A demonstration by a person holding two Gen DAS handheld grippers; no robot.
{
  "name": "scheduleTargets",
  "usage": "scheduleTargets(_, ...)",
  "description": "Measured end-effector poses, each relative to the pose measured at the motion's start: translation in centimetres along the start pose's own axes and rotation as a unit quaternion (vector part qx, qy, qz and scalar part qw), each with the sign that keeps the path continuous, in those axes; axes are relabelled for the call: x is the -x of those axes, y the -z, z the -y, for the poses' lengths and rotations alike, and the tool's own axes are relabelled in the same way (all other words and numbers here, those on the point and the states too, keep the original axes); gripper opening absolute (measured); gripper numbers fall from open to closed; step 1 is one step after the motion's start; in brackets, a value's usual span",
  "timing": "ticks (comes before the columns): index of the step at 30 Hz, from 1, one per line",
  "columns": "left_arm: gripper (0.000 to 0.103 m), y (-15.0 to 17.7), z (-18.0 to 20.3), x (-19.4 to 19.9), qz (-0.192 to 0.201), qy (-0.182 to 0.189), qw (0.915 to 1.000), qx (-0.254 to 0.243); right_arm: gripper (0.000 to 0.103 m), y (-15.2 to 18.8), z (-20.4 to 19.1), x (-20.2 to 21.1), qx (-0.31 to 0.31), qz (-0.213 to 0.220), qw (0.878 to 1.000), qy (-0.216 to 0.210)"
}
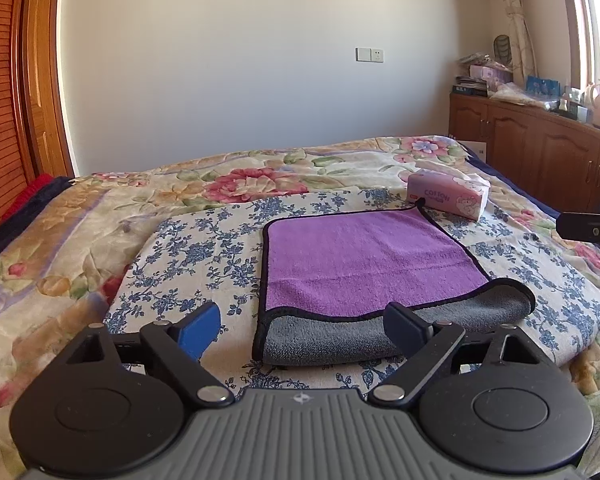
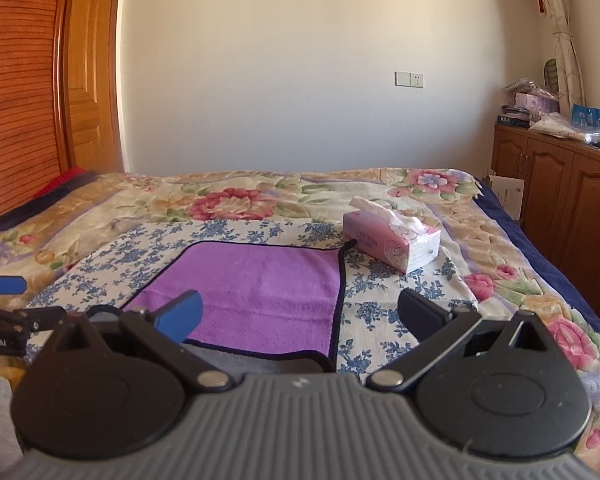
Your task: Fold towel
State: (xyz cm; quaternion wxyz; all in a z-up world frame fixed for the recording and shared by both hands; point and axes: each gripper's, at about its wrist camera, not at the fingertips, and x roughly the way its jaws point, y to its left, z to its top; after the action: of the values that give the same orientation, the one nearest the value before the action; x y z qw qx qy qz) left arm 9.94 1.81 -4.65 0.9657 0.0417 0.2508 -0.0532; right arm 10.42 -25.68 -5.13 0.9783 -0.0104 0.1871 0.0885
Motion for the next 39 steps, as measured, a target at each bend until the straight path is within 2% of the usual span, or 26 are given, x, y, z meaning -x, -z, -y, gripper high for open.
scheduleTargets(10,0.087,0.4,-0.4,-2.7,-0.040,0.017,0.9990,-0.008,0.103,0.2,-0.7,-2.7,0.029,-0.029,0.999,-0.016)
scheduleTargets(18,0.087,0.5,-0.5,-4.2,-0.052,0.024,0.9982,-0.016,0.103,0.6,-1.1,-4.5,0.043,-0.058,0.997,-0.033)
scheduleTargets(26,0.069,0.2,-1.2,-5.9,-0.058,0.034,0.9977,-0.010,0.102,1.0,-0.8,-6.7,0.050,-0.092,0.994,-0.031)
scheduleTargets(27,0.069,0.1,-1.3,-6.1,-0.059,0.035,0.9976,-0.010,0.101,1.0,-0.7,-6.9,0.048,-0.097,0.994,-0.032)
scheduleTargets(30,0.067,0.0,-1.6,-6.8,-0.060,0.037,0.9975,-0.009,0.088,1.2,-0.3,-8.0,0.041,-0.118,0.992,-0.035)
scheduleTargets(39,0.063,0.0,-3.4,-9.0,-0.082,0.043,0.9953,0.028,0.087,2.1,0.8,-10.1,0.017,-0.177,0.983,-0.031)
